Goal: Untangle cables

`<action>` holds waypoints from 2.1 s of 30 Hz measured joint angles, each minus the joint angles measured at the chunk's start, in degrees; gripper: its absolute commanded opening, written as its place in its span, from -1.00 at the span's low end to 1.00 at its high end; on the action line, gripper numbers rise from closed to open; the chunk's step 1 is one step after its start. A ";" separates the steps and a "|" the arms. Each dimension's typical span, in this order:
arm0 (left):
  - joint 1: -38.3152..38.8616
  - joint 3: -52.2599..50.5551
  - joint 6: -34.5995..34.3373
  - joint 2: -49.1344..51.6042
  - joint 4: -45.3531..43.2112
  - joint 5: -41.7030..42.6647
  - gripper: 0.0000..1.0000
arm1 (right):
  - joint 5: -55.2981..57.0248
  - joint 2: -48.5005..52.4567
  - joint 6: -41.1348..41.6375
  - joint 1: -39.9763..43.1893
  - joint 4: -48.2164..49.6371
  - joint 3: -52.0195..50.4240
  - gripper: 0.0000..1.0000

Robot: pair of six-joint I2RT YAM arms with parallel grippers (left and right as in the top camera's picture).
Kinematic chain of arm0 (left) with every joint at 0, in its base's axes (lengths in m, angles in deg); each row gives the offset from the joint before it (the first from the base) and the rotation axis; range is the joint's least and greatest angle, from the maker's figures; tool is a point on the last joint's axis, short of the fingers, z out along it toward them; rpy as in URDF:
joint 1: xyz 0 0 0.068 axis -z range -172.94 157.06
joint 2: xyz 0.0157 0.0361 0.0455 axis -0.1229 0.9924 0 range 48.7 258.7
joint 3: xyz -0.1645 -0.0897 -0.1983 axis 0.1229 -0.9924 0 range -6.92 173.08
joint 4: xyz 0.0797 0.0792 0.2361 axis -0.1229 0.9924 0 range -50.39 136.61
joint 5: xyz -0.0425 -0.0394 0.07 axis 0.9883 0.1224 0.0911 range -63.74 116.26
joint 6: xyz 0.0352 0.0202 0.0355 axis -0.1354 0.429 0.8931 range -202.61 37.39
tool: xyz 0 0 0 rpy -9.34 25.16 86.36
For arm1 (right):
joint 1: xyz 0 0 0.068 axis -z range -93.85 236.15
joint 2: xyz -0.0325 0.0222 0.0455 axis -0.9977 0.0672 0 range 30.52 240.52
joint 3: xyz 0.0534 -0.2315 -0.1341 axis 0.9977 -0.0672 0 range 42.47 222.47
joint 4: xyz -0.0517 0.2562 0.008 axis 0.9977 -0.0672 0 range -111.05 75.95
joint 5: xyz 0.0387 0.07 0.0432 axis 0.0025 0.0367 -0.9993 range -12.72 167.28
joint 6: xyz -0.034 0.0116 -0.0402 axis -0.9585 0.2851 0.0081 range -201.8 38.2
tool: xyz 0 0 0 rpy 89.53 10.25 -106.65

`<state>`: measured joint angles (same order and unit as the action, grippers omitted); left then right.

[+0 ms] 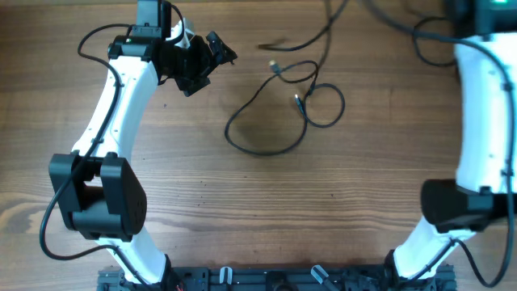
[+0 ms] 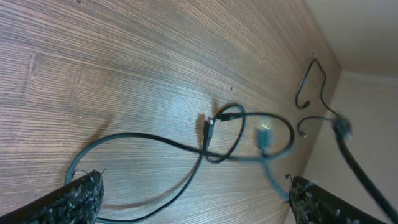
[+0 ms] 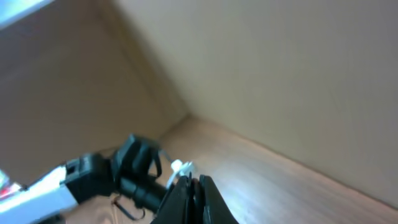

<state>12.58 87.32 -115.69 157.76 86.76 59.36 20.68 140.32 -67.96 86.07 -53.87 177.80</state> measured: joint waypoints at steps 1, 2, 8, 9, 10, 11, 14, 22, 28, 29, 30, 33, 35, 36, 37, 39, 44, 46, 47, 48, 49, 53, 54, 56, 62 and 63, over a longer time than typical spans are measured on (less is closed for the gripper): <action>0.00 0.00 0.00 0.00 0.00 -0.07 0.93 | -0.35 -0.61 1.46 1.44 0.44 0.00 -0.91; 0.00 0.00 0.00 0.00 0.00 -0.13 0.93 | -0.44 -1.33 2.97 3.26 0.72 0.02 -0.91; 0.00 0.00 0.00 0.00 0.02 -0.24 0.93 | 0.98 -5.60 8.61 13.14 -6.23 0.07 -0.92; 0.00 0.00 0.00 0.00 0.02 -0.24 0.93 | 1.86 -5.97 8.87 14.36 -8.66 0.09 -0.91; 0.00 0.00 0.00 0.00 0.07 -0.24 0.93 | 2.84 -6.19 8.81 15.43 -11.41 0.11 -0.91; 0.00 0.00 0.00 0.00 0.13 -0.24 0.93 | 3.54 -6.21 8.44 16.31 -13.84 0.13 -0.91; 0.00 0.00 0.00 0.00 0.24 -0.46 0.93 | 4.85 -6.21 5.88 17.88 -21.81 0.11 -0.91; 0.00 0.00 0.02 0.00 0.37 -1.11 0.93 | 9.53 -6.21 -5.18 8.66 -44.13 0.13 -0.92; 0.00 0.00 0.00 0.00 0.39 -1.33 0.93 | 19.02 -5.16 -8.17 0.52 -50.56 0.13 -0.91; 0.00 0.00 0.00 0.00 0.42 -1.33 0.93 | 20.68 -4.70 -8.68 -0.42 -51.52 0.13 -0.91; 0.00 0.00 0.00 0.00 0.39 -1.33 0.93 | 21.86 -4.20 -9.09 -0.98 -52.11 0.13 -0.91; 0.00 0.00 0.02 0.00 0.39 -1.36 0.93 | 24.76 -3.06 -9.66 -2.36 -52.28 -0.72 -0.91; 0.00 0.00 0.02 0.00 0.39 -1.36 0.93 | 26.27 -2.71 -9.92 -3.39 -52.26 -2.95 -0.91; 0.00 0.00 0.00 0.00 0.42 -1.36 0.93 | 26.71 -2.40 -10.19 -3.87 -52.30 -4.00 -0.91; 0.00 0.00 0.00 0.00 0.39 -1.36 0.93 | 27.39 -1.44 -10.78 -4.81 -52.17 -6.03 -0.91; 0.00 0.00 0.00 0.00 0.42 -1.36 0.93 | 27.87 -0.70 -11.02 -5.33 -51.41 -8.09 -0.91; 0.00 0.00 0.02 0.00 0.90 -1.77 0.93 | 28.06 0.39 -11.19 -4.09 -48.83 -9.81 -0.91; 0.00 0.00 0.02 0.00 1.44 -2.05 0.93 | 27.21 0.35 -11.23 -2.08 -48.72 -9.11 -0.91; 0.00 0.00 0.00 0.00 1.51 -2.21 0.93 | 26.60 0.35 -11.32 -0.74 -48.63 -8.61 -0.91; 0.00 0.00 0.02 0.00 1.53 -2.23 0.93 | 25.68 0.33 -11.39 0.79 -48.28 -7.82 -0.91; 0.00 0.00 0.02 0.00 1.51 -2.38 0.93 | 24.68 0.13 -11.41 2.62 -47.56 -6.99 -0.92; 0.00 0.00 0.02 0.00 1.51 -2.43 0.93 | 21.33 -2.86 -10.60 12.46 -42.88 -5.49 -0.91; 0.00 0.00 0.00 0.00 1.51 -2.43 0.93 | 20.98 -3.37 -10.27 13.88 -42.23 -5.42 -0.91; 0.00 0.00 0.02 0.00 1.53 -2.45 0.93 | 20.37 -5.03 -9.22 19.06 -40.15 -4.98 -0.91; 0.00 0.00 0.00 0.00 1.53 -2.64 0.93 | 27.36 -6.19 -3.41 30.14 -36.33 -4.55 -0.91; 0.00 0.00 0.02 0.00 1.51 -2.64 0.93 | 30.45 -6.10 -2.16 30.77 -35.89 -4.55 -0.91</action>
<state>12.58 87.32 -115.67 157.76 88.27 56.71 51.13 134.22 -70.12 116.84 -89.76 173.25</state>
